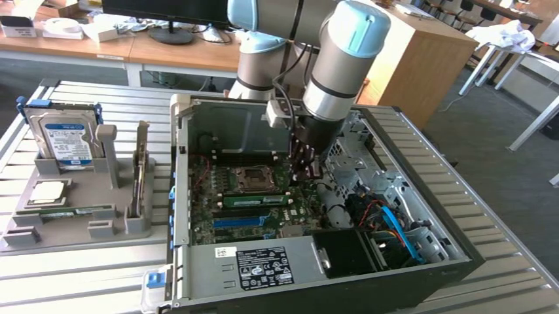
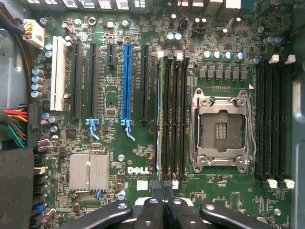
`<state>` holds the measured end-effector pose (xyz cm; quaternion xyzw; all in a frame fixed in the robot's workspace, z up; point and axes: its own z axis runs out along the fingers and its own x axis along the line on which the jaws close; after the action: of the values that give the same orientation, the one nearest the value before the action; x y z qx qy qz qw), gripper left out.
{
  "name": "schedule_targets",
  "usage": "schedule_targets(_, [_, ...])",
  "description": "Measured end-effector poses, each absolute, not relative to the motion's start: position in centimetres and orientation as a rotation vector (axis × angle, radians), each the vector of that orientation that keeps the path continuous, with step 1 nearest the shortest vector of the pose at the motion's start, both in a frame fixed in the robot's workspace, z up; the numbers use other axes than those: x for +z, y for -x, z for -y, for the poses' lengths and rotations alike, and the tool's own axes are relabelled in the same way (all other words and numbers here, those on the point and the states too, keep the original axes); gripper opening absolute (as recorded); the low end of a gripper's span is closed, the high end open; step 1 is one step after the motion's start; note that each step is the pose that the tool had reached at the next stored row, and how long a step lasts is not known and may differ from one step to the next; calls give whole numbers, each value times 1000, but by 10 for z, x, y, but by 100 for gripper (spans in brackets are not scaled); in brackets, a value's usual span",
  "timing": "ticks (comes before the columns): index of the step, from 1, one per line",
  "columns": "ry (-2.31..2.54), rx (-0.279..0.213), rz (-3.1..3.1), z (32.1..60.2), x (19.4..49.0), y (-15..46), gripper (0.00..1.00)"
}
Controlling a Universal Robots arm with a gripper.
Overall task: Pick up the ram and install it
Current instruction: 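Press down the ram until it locks into place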
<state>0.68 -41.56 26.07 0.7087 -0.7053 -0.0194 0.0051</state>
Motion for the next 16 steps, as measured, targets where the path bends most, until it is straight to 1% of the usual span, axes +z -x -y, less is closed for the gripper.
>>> schedule_targets(16, [-2219, -61, 2209, 416, 249, -7, 10])
